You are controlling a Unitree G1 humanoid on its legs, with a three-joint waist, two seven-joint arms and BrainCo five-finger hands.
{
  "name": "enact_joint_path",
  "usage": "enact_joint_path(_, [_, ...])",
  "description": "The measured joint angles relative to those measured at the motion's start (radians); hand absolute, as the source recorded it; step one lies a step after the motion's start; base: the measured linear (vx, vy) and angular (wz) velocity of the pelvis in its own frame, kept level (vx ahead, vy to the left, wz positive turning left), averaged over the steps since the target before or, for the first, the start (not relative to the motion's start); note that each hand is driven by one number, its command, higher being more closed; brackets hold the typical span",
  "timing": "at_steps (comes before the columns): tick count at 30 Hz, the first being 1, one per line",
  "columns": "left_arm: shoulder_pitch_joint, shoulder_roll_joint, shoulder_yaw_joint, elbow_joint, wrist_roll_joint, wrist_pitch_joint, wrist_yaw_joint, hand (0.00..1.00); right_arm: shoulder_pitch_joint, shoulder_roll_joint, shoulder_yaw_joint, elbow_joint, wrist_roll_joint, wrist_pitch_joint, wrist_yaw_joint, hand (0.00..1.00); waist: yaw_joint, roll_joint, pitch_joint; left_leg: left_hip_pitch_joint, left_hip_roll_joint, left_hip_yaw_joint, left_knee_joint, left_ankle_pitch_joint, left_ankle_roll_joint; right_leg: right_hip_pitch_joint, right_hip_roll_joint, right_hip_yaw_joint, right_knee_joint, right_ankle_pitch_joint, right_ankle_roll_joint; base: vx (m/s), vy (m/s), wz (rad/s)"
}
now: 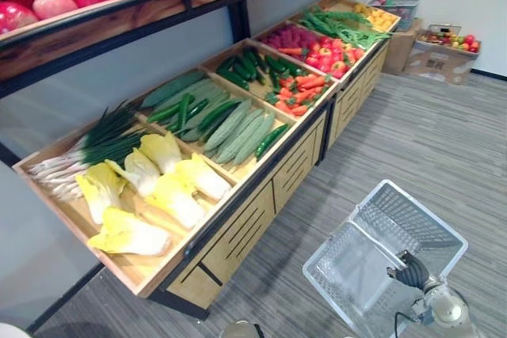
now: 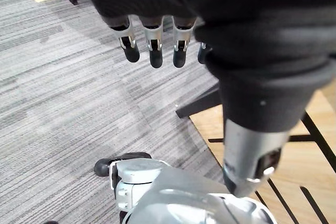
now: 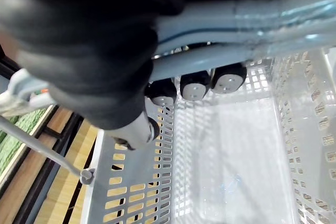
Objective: Pick vegetable in the basket
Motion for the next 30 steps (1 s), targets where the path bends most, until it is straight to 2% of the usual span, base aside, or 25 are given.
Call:
enact_joint_path(4, [-0.008,-0.003,0.005,0.002,0.001,0.006,0.004,0.0,-0.004,0.005,-0.001,0.006,-0.001,-0.025,-0.014,1.0,0.0,-0.011,0.004,0.038,-0.046,0.051,-0.089,-0.006,0.007,0.03,-0.013,-0.004,-0.069,0.035,0.037,0.07,0.133,0.15])
enact_joint_path(6, [-0.01,-0.006,0.004,0.002,0.001,0.015,0.013,0.0,-0.008,0.007,-0.005,0.023,-0.002,-0.039,-0.027,1.0,-0.001,0.001,-0.003,0.089,-0.078,0.065,-0.197,-0.031,0.044,0.024,-0.018,0.004,-0.05,0.032,0.041,0.04,0.112,-0.09])
enact_joint_path(7, [-0.014,-0.005,0.003,0.001,0.001,0.015,0.014,0.0,-0.012,0.012,-0.006,0.03,-0.002,-0.04,-0.027,1.0,0.0,0.007,-0.008,0.099,-0.089,0.069,-0.213,-0.035,0.04,0.011,-0.031,0.014,-0.024,0.022,0.047,0.0,0.066,-0.12])
enact_joint_path(8, [-0.014,-0.006,-0.006,0.001,0.0,0.014,0.013,0.0,-0.013,0.012,-0.009,0.029,-0.003,-0.042,-0.027,1.0,-0.002,-0.007,-0.01,0.1,-0.11,0.072,-0.231,-0.039,0.045,-0.013,-0.058,0.021,0.027,-0.01,0.055,-0.01,0.062,-0.07])
enact_joint_path(9, [-0.013,-0.003,-0.011,0.001,0.0,0.014,0.013,0.0,-0.01,0.012,-0.013,0.029,-0.004,-0.042,-0.027,1.0,-0.004,-0.01,-0.016,0.1,-0.123,0.072,-0.24,-0.041,0.048,-0.028,-0.075,0.023,0.056,-0.028,0.061,0.03,0.098,0.12])
enact_joint_path(10, [-0.014,0.007,-0.027,0.0,-0.006,0.014,0.013,0.0,0.001,0.012,-0.027,0.03,-0.007,-0.042,-0.029,1.0,-0.012,-0.021,-0.028,0.11,-0.156,0.065,-0.262,-0.046,0.056,-0.049,-0.115,0.019,0.118,-0.056,0.074,0.05,0.083,0.19])
enact_joint_path(11, [-0.013,0.011,-0.034,-0.001,-0.008,0.013,0.014,0.0,0.001,0.012,-0.032,0.032,-0.013,-0.042,-0.03,1.0,-0.014,-0.025,-0.028,0.119,-0.169,0.062,-0.274,-0.046,0.057,-0.054,-0.129,0.017,0.145,-0.06,0.08,0.09,0.088,0.24])
enact_joint_path(12, [-0.016,0.014,-0.041,0.0,-0.018,0.012,0.017,0.0,-0.002,0.013,-0.039,0.035,-0.029,-0.041,-0.048,1.0,-0.017,-0.027,-0.029,0.126,-0.182,0.055,-0.292,-0.047,0.059,-0.096,-0.154,0.026,0.253,-0.057,0.079,0.08,0.059,0.3])
enact_joint_path(13, [-0.019,0.018,-0.046,-0.004,-0.018,0.01,0.02,0.0,-0.002,0.012,-0.041,0.035,-0.04,-0.039,-0.065,1.0,-0.021,-0.031,-0.027,0.134,-0.187,0.033,-0.295,-0.047,0.06,-0.146,-0.18,0.045,0.381,-0.029,0.044,0.11,0.056,0.41])
enact_joint_path(14, [-0.018,0.022,-0.05,-0.008,-0.019,0.01,0.021,0.0,0.0,0.012,-0.039,0.037,-0.042,-0.038,-0.069,1.0,-0.028,-0.035,-0.025,0.14,-0.188,0.012,-0.298,-0.046,0.061,-0.163,-0.189,0.053,0.438,-0.007,0.028,0.16,0.036,0.83])
enact_joint_path(15, [-0.02,0.029,-0.057,-0.015,-0.035,0.011,0.026,0.0,0.001,0.013,-0.038,0.05,-0.041,-0.036,-0.076,1.0,-0.04,-0.04,-0.021,0.165,-0.182,-0.058,-0.309,-0.04,0.071,-0.203,-0.19,0.086,0.552,0.044,0.009,0.17,0.002,0.86])
enact_joint_path(16, [-0.02,0.035,-0.062,-0.023,-0.054,0.013,0.029,0.0,0.001,0.016,-0.038,0.061,-0.041,-0.036,-0.08,1.0,-0.045,-0.035,-0.02,0.17,-0.176,-0.085,-0.309,-0.039,0.073,-0.204,-0.182,0.095,0.562,0.035,0.007,0.2,-0.044,1.07])
enact_joint_path(17, [-0.021,0.045,-0.069,-0.036,-0.073,0.014,0.031,0.0,0.001,0.025,-0.039,0.076,-0.039,-0.036,-0.086,1.0,-0.05,-0.04,-0.02,0.169,-0.166,-0.125,-0.306,-0.038,0.075,-0.203,-0.165,0.104,0.54,-0.003,0.01,0.15,-0.071,1.09])
enact_joint_path(18, [-0.033,0.055,-0.069,-0.044,-0.096,0.014,0.031,0.0,0.001,0.034,-0.039,0.095,-0.036,-0.036,-0.093,1.0,-0.052,-0.055,-0.014,0.166,-0.154,-0.182,-0.305,-0.036,0.076,-0.204,-0.133,0.12,0.475,-0.027,0.008,0.14,-0.087,1.12])
enact_joint_path(19, [-0.04,0.06,-0.068,-0.044,-0.096,0.014,0.031,0.0,-0.002,0.035,-0.04,0.109,-0.033,-0.035,-0.096,1.0,-0.051,-0.06,-0.011,0.161,-0.145,-0.206,-0.302,-0.035,0.074,-0.206,-0.113,0.139,0.431,-0.027,0.007,0.15,-0.137,1.3])
enact_joint_path(20, [-0.052,0.063,-0.068,-0.046,-0.095,0.016,0.03,0.0,-0.002,0.035,-0.049,0.134,-0.02,-0.032,-0.105,1.0,-0.053,-0.059,-0.013,0.137,-0.128,-0.263,-0.289,-0.035,0.06,-0.216,-0.072,0.193,0.322,-0.022,0.016,0.17,-0.185,1.36])
enact_joint_path(21, [-0.065,0.065,-0.068,-0.05,-0.096,0.017,0.03,0.0,-0.008,0.036,-0.058,0.172,-0.011,-0.027,-0.116,1.0,-0.055,-0.059,-0.012,0.113,-0.119,-0.32,-0.285,-0.03,0.044,-0.224,-0.042,0.266,0.211,-0.008,0.036,0.17,-0.206,1.39])
enact_joint_path(22, [-0.074,0.066,-0.067,-0.05,-0.097,0.021,0.03,0.0,-0.015,0.036,-0.064,0.198,0.004,-0.022,-0.118,1.0,-0.054,-0.06,-0.011,0.106,-0.116,-0.344,-0.285,-0.028,0.036,-0.225,-0.032,0.3,0.162,-0.003,0.044,0.16,-0.233,1.35])
enact_joint_path(23, [-0.084,0.067,-0.066,-0.05,-0.104,0.024,0.03,0.0,-0.039,0.039,-0.083,0.259,0.019,-0.005,-0.122,1.0,-0.054,-0.064,-0.006,0.095,-0.114,-0.396,-0.278,-0.018,0.014,-0.221,-0.018,0.352,0.081,0.013,0.058,0.18,-0.284,1.23])
enact_joint_path(25, [-0.092,0.083,-0.053,-0.05,-0.135,0.03,0.03,0.0,-0.068,0.053,-0.114,0.352,0.034,0.008,-0.144,1.0,-0.05,-0.086,0.004,0.084,-0.119,-0.458,-0.248,-0.028,-0.02,-0.19,-0.016,0.402,-0.019,0.085,0.067,0.16,-0.341,1.12])
enact_joint_path(26, [-0.091,0.098,-0.037,-0.051,-0.135,0.035,0.03,0.0,-0.077,0.064,-0.13,0.388,0.048,0.011,-0.15,1.0,-0.048,-0.121,0.003,0.078,-0.135,-0.48,-0.237,-0.04,-0.04,-0.172,-0.028,0.407,-0.037,0.157,0.085,0.12,-0.422,0.93])
enact_joint_path(27, [-0.101,0.083,-0.008,-0.028,-0.138,0.046,0.031,0.0,-0.104,0.065,-0.184,0.451,0.062,0.032,-0.165,1.0,-0.033,-0.092,0.015,0.074,-0.093,-0.506,-0.224,-0.053,-0.066,-0.154,-0.002,0.361,-0.024,0.145,0.112,0.15,-0.479,0.93])
enact_joint_path(28, [-0.092,0.051,0.025,-0.028,-0.139,0.044,0.029,0.0,-0.11,0.053,-0.221,0.469,0.08,0.039,-0.178,1.0,-0.025,-0.045,0.012,0.07,-0.043,-0.5,-0.219,-0.05,-0.08,-0.135,0.034,0.321,-0.046,0.128,0.086,0.15,-0.36,0.64])
enact_joint_path(30, [-0.073,0.01,0.084,-0.018,-0.178,0.046,0.029,0.0,-0.112,0.052,-0.243,0.474,0.099,0.056,-0.186,1.0,-0.012,-0.012,0.015,0.087,0.008,-0.477,-0.238,-0.027,-0.114,-0.113,0.072,0.284,-0.042,0.113,0.06,0.14,-0.273,0.43])
